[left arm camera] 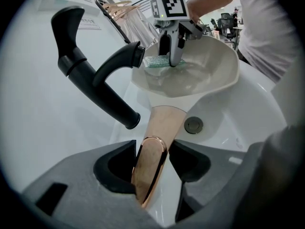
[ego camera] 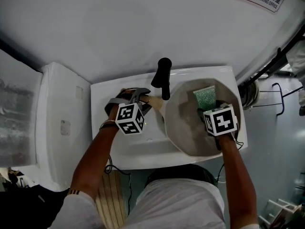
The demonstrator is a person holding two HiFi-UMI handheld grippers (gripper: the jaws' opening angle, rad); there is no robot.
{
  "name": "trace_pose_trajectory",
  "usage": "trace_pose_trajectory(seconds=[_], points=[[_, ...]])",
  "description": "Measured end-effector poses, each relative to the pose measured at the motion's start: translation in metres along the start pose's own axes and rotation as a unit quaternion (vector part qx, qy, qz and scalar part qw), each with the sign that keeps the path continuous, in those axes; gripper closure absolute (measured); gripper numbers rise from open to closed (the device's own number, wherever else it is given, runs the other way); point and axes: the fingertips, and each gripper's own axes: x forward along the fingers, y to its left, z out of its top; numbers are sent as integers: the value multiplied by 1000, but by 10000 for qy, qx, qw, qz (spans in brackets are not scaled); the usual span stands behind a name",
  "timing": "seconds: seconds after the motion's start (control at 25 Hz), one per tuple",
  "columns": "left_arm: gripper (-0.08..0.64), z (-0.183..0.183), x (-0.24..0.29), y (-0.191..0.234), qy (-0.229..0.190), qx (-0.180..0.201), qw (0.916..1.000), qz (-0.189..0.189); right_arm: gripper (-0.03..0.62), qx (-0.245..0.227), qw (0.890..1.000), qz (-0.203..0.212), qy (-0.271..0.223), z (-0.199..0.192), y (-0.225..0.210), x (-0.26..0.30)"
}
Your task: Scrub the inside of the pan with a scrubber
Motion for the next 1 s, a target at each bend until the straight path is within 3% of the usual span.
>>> trace_pose_trajectory(seconds=[0.6,0.8,1.0], points=[[336,0,1,0,54,-15,10000,15,253,-735,9923,983,148,-2,107,12],[336,0,1,0,86,-31,10000,14,252,-876,9909,988,265,-9,105,20],[336,-1,1,0,100,-38,9999,11,253,-782,9939,721,284,-19,76,16]])
